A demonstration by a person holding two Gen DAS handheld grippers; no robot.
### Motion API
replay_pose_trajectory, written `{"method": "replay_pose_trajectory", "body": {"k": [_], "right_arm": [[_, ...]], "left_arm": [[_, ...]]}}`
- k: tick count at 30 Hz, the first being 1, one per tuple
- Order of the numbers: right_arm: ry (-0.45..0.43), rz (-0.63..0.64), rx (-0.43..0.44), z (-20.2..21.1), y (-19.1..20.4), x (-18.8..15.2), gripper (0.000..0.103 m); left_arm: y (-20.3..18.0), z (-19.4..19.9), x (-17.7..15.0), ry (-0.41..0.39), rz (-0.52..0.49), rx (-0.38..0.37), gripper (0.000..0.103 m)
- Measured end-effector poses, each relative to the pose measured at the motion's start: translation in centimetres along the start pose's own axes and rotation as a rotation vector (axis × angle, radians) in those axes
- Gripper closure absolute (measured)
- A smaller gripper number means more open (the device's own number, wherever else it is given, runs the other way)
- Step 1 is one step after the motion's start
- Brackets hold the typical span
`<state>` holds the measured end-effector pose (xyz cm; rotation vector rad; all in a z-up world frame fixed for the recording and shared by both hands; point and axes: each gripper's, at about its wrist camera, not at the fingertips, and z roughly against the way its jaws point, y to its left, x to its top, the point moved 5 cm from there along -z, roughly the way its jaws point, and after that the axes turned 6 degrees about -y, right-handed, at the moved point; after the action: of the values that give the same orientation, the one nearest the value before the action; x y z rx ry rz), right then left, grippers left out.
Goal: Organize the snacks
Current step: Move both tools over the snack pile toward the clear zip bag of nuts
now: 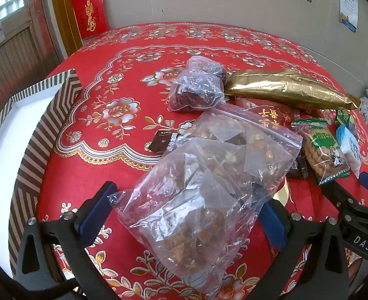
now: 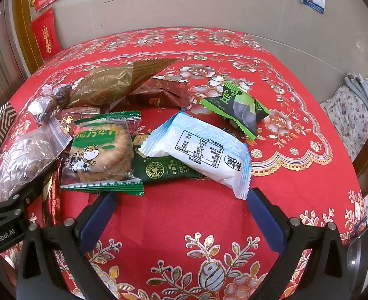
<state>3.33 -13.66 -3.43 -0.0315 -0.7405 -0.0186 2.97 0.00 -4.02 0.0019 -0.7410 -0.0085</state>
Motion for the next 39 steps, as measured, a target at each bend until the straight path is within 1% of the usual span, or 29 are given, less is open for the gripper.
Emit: {"method": "replay_pose_trajectory", "body": {"k": [7, 10, 12, 14, 16, 19, 21, 24, 28, 30, 31, 35, 37, 39], "right_arm": [[-0.001, 0.001, 0.005, 0.4, 0.1, -0.5, 0.0], [-0.01, -0.034, 0.046, 2.1, 0.2, -1.3, 0.0], [-0.053, -0.061, 0.051, 3.7, 0.1, -1.7, 0.0], [-0.083, -0.081, 0.058, 5.5, -0.5, -1.9, 0.0], [-0.117, -0.09, 0.078, 6.6, -0.2, -1.9, 0.0], [-0.145, -0.074, 0.077, 8.3, 0.3, -1.7, 0.0], [-0.162, -0.053, 0.078, 9.1, 0.8, -1.8, 0.0], [-0.183, -0.033, 0.108, 9.9, 1.5, -1.5, 0.0], [-0.207, -0.028, 0.148, 11.0, 1.7, -1.6, 0.0], [-0.215, -0.021, 0.151, 11.1, 2.0, -1.6, 0.0], [-0.213, -0.011, 0.156, 11.1, 2.1, -1.6, 0.0], [-0.206, 0.007, 0.147, 10.9, 2.5, -1.9, 0.0], [-0.208, 0.01, 0.147, 10.9, 2.7, -2.0, 0.0], [-0.207, 0.012, 0.148, 11.0, 2.7, -2.0, 0.0]], "left_arm": [[0.0, 0.0, 0.0, -0.001, -0.004, 0.0, 0.0], [0.0, 0.4, -0.3, -0.003, -0.013, -0.025, 0.0], [0.4, 1.5, -0.4, -0.027, -0.015, -0.023, 0.0], [0.7, 2.7, -0.5, -0.07, -0.027, -0.013, 0.0], [0.9, 3.9, -0.6, -0.105, -0.037, -0.011, 0.0], [1.4, 6.2, -0.3, -0.165, -0.033, -0.05, 0.0], [2.0, 8.0, -0.2, -0.216, -0.031, -0.058, 0.0], [2.6, 9.3, 0.1, -0.254, -0.035, -0.063, 0.0], [3.4, 9.8, -0.1, -0.255, -0.046, -0.076, 0.0], [3.5, 10.1, -0.3, -0.263, -0.04, -0.098, 0.0], [3.7, 10.0, -0.3, -0.255, -0.031, -0.124, 0.0], [4.5, 9.4, -0.6, -0.215, 0.031, -0.161, 0.0], [4.7, 9.4, -0.6, -0.222, 0.039, -0.147, 0.0], [4.6, 9.3, -0.6, -0.22, 0.023, -0.133, 0.0]]}}
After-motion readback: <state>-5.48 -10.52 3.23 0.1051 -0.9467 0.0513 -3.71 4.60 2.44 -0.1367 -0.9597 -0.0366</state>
